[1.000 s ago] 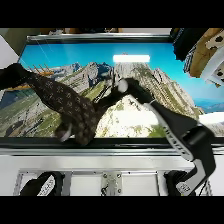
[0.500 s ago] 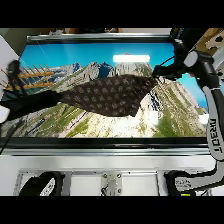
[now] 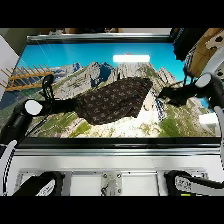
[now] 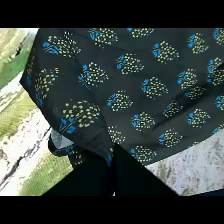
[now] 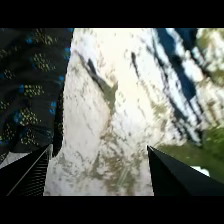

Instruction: Fold the clothes and pants, and hang the long-sleeved shirts on hangers.

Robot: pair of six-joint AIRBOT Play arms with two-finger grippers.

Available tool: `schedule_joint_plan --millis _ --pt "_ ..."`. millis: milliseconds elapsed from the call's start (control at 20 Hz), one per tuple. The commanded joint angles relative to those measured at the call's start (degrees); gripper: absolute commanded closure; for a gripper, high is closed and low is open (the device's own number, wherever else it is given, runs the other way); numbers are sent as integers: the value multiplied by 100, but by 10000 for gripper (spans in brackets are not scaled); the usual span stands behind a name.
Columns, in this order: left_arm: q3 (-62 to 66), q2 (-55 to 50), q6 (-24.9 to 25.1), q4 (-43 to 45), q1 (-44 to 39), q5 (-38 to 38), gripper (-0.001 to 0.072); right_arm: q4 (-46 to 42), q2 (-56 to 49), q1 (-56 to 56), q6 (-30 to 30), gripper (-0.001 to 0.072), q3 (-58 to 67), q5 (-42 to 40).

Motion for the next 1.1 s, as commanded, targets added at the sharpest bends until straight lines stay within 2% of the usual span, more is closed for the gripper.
schedule_joint_plan --millis 0,100,300,450,600,650,700,750,800,850,900,1050 --pt "-17 -144 -4 2 -9 37 695 1475 214 328 87 52 -1880 -1377" --pt "-17 -144 -4 0 -9 35 695 2203 55 748 -236 52 -2323 -2111" --pt "-17 -146 -4 2 -9 35 695 3038 -273 1521 -702 64 -2332 -3161" --pt "-17 -144 -4 2 -9 35 695 3143 -295 1775 -706 66 -2323 -3757" --pt "-17 -146 -4 2 -9 37 695 3143 -315 1792 -708 68 -2323 -3781" --pt "-17 -146 -4 2 -9 37 695 3143 -332 1799 -708 108 -2323 -3729" --pt "-17 -144 -4 4 -9 39 696 3141 -339 1812 -761 308 -2323 -3670" --pt "-17 -146 -4 4 -9 37 695 3143 -337 1823 -918 543 -2323 -3628" --pt "-17 -144 -2 4 -9 37 695 3141 -332 1823 -1062 636 -2310 -3552" --pt "-17 -144 -4 7 -7 42 695 3139 -319 1812 -1268 695 -2277 -3458" --pt "-7 -142 -2 7 11 57 695 3121 -256 1764 -1519 704 -2210 -3305" --pt "417 162 -2 -2 411 7 696 2959 245 1213 -1714 705 -1641 -2415"
